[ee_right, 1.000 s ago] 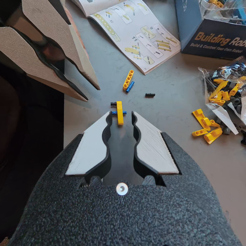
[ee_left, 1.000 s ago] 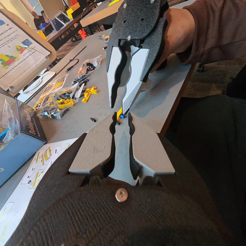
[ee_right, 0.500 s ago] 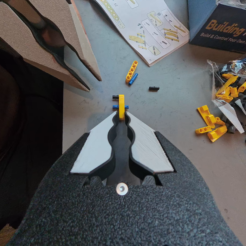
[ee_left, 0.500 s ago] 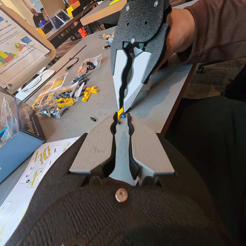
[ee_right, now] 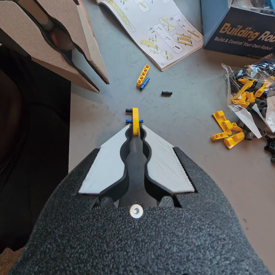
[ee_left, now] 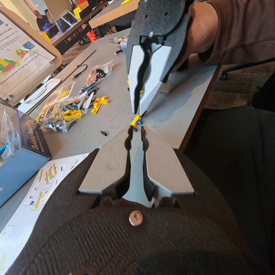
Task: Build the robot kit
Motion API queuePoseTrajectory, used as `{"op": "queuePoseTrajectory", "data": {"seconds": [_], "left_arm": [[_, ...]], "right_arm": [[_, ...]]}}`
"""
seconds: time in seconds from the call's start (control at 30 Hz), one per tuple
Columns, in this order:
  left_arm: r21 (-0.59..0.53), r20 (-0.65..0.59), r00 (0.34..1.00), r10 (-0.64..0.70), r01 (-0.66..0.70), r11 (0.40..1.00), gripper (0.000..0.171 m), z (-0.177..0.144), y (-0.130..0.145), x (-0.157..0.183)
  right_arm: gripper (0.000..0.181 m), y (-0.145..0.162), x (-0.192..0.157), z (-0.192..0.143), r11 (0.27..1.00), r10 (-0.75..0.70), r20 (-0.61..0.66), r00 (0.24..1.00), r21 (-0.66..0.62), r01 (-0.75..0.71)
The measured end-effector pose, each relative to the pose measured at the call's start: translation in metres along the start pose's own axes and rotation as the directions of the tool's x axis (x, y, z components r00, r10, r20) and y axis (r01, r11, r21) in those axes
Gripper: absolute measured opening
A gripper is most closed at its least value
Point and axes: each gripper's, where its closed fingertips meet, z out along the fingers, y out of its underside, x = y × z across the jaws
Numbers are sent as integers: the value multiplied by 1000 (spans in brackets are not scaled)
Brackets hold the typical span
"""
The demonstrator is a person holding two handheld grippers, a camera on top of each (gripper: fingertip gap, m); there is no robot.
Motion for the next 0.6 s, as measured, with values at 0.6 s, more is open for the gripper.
{"op": "queuePoseTrajectory", "data": {"seconds": [0.6], "left_arm": [[-4, 1, 1000, 26, -26, 1000, 3, 0, 1, 2]], "right_arm": [[12, -27, 48, -36, 943, 188, -140, 972, 303, -139]]}}
